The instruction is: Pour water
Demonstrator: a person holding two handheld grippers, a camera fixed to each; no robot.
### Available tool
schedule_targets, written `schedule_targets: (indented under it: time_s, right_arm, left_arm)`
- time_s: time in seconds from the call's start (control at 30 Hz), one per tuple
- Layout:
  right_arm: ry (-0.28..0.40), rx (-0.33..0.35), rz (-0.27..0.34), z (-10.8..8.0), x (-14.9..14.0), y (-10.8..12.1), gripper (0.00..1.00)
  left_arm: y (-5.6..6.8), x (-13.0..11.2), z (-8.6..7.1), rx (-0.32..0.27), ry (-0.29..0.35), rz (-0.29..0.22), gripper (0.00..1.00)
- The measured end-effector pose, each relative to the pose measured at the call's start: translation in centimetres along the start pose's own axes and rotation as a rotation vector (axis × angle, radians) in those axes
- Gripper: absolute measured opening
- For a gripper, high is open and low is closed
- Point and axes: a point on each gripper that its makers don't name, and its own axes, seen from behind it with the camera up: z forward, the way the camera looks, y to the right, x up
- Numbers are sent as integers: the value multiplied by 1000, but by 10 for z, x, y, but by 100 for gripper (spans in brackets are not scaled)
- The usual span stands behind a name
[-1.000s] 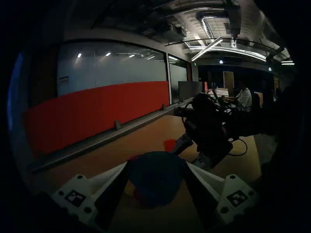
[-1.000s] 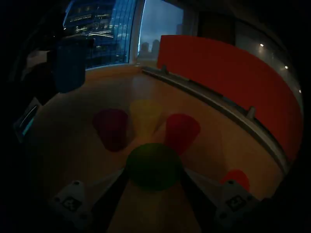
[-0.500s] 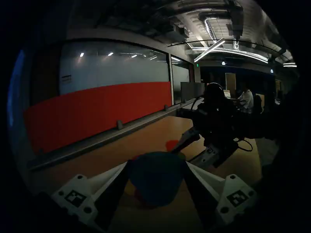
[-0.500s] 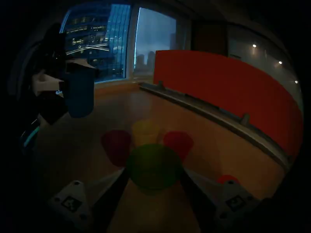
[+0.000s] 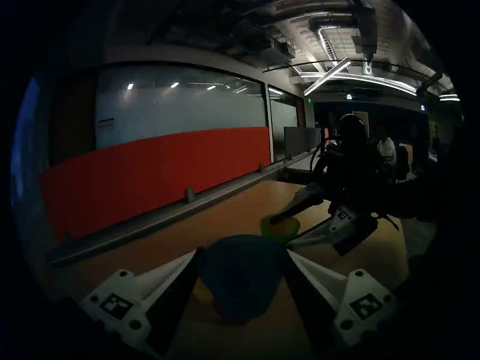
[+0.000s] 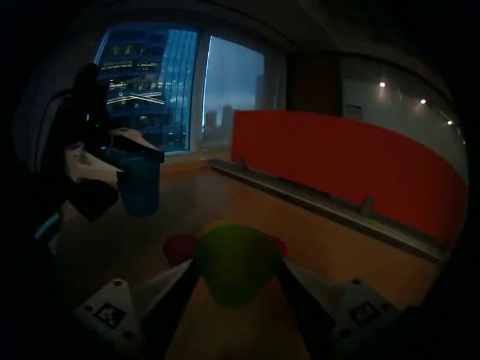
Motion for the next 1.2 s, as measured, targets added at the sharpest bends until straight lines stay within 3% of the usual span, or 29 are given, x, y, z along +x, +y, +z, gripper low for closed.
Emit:
schedule_targets:
  time_s: [0.27, 0.57, 0.87, 1.2]
  right_arm:
    - [92, -18, -17, -13, 32, 1, 99]
    - [150, -28, -31, -20, 53, 2, 99]
    - [169, -23, -45, -22, 62, -1, 99]
    - [177, -7, -59, -26, 67, -5, 99]
  left_arm:
    - [-1, 3, 3, 7, 4, 0, 90]
    - [-3, 4, 5, 11, 14, -3, 90]
    - [-5, 8, 5, 11, 30, -4, 90]
    - [-11, 17, 5, 42, 52, 62, 90]
